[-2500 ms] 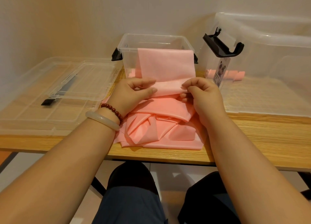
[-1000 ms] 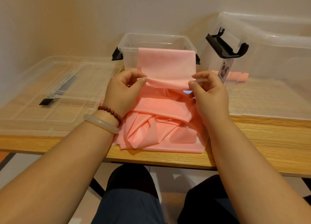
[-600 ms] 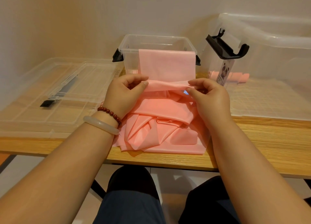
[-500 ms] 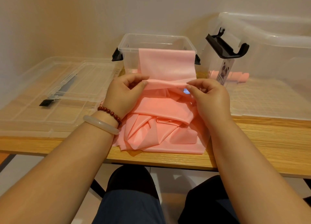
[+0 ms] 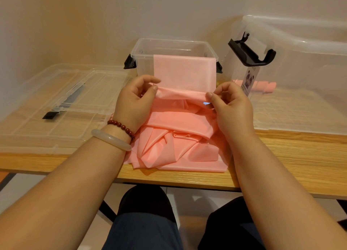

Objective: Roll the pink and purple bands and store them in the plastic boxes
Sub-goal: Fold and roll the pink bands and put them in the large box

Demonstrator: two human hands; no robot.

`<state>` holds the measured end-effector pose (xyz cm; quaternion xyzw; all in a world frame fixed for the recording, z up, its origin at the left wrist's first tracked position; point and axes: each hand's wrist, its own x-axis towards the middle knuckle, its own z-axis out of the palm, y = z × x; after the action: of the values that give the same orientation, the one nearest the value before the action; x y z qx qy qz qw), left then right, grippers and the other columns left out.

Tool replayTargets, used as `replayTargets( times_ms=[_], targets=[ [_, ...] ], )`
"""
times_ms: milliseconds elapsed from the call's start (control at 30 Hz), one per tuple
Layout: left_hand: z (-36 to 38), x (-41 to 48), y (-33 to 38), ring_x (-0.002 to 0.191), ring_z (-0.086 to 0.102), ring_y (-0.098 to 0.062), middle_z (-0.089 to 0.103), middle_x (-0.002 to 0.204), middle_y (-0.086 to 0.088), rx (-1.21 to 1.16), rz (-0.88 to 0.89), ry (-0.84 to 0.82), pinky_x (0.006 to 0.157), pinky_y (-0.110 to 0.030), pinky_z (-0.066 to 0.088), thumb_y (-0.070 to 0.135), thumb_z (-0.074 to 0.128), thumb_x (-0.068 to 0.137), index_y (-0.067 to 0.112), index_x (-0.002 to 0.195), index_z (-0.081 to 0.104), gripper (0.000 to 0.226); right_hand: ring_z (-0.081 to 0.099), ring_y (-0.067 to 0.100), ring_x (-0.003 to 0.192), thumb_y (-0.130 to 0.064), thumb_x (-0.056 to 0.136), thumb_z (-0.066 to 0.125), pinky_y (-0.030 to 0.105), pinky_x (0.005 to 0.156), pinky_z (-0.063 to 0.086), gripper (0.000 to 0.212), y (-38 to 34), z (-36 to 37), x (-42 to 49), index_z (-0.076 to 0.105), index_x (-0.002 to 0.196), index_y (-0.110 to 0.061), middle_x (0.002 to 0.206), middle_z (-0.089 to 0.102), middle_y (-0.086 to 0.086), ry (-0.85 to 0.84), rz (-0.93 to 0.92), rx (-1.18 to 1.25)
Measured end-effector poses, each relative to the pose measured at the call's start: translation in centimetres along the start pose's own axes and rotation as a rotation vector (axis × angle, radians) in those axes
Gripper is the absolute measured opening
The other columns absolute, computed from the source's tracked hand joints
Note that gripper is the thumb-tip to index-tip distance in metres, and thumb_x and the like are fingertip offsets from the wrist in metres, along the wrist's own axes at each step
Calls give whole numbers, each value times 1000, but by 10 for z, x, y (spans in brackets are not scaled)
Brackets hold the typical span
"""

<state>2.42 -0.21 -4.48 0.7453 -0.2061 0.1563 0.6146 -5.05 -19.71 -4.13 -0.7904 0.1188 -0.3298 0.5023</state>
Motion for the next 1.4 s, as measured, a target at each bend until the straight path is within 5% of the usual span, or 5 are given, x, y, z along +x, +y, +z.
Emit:
replayTargets(
  times_ms=[367, 567, 867, 1200, 1400],
  targets=[
    [1, 0, 0, 79, 56, 10, 64, 89, 12, 123, 30, 31, 74, -5, 43, 11, 62, 91, 23, 93, 68, 14, 58, 4, 82, -20, 92, 66, 21, 73, 50, 9, 0, -1, 0, 66, 91, -28, 89, 64, -9, -48, -21, -16],
    [1, 1, -3, 83, 57, 1, 65, 95, 2, 122, 34, 35, 75, -8, 44, 14, 60, 92, 19, 94, 67, 9, 55, 1, 86, -23, 92, 66, 11, 74, 46, 12, -1, 0, 1, 64, 83, -30, 98, 57, -6, -9, -71, -54],
    [0, -1, 1, 87, 63, -13, 64, 90, 7, 40, 9, 5, 80, -30, 54, 14, 59, 91, 30, 92, 64, 17, 64, 6, 70, -20, 93, 64, 42, 74, 57, 4, -4, 0, -2, 64, 89, -20, 82, 67, 5, -20, 12, 33],
    [1, -1, 0, 77, 58, 5, 63, 85, 12, 83, 30, 75, 75, -11, 48, 11, 64, 90, 19, 92, 66, 9, 61, 8, 87, -22, 93, 65, 33, 81, 57, 7, -3, -1, 0, 70, 93, -28, 94, 65, -7, -24, 16, -16],
    [1, 0, -1, 83, 60, -6, 65, 88, 5, 94, 26, 65, 77, -17, 49, 12, 63, 91, 18, 91, 65, 6, 57, -1, 84, -20, 93, 64, 12, 76, 47, 11, -5, -1, 2, 65, 83, -25, 99, 63, -5, 4, -73, -44]
  ],
)
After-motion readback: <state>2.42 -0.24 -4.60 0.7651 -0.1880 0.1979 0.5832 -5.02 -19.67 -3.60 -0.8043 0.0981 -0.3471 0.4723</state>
